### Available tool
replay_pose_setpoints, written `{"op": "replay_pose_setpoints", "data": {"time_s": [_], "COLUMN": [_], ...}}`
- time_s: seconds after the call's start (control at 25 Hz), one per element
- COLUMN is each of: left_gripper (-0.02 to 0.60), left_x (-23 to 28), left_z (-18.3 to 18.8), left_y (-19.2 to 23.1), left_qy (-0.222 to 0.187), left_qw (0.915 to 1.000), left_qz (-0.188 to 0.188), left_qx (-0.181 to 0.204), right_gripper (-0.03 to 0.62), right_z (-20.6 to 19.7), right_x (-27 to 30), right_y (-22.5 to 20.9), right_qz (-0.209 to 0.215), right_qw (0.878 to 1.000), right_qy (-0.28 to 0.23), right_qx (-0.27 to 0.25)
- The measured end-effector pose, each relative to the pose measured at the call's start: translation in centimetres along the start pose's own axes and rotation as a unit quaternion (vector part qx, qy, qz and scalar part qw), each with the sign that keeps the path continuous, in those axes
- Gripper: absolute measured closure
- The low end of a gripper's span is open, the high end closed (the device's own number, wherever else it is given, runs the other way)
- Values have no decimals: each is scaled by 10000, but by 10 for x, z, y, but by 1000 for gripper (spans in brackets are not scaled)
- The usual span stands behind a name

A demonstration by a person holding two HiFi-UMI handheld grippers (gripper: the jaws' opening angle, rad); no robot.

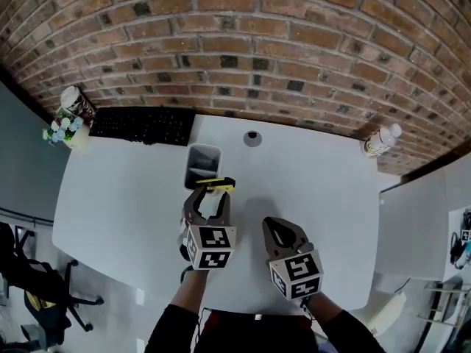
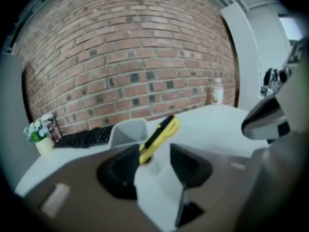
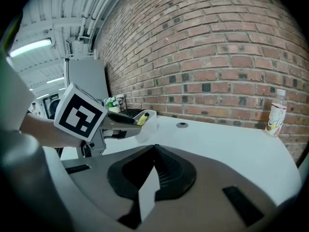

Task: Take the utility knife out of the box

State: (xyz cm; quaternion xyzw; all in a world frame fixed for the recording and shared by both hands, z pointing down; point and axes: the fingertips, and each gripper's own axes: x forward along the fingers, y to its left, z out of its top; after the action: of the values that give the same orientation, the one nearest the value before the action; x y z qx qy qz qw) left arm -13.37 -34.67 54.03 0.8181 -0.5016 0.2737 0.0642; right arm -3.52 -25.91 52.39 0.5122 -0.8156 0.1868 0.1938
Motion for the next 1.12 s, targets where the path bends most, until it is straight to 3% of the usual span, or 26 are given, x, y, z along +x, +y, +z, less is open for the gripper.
{"op": "replay_pose_setpoints", "data": {"time_s": [0.64,1.12], "left_gripper": [403,457], "left_x": [22,26], "left_z": [6,9], "left_y": [5,9], "left_qy": [109,87], "left_qw": [9999,9995], "left_qz": [48,89], "left_qx": [105,276], "right_gripper": [586,586], "right_z": [-1,-3], "right_x": [16,18], "right_y": [-3,-5], "right_qz": [39,13], "right_qw": [9999,9999], "right_qy": [104,161], "right_qx": [-31,-20]}}
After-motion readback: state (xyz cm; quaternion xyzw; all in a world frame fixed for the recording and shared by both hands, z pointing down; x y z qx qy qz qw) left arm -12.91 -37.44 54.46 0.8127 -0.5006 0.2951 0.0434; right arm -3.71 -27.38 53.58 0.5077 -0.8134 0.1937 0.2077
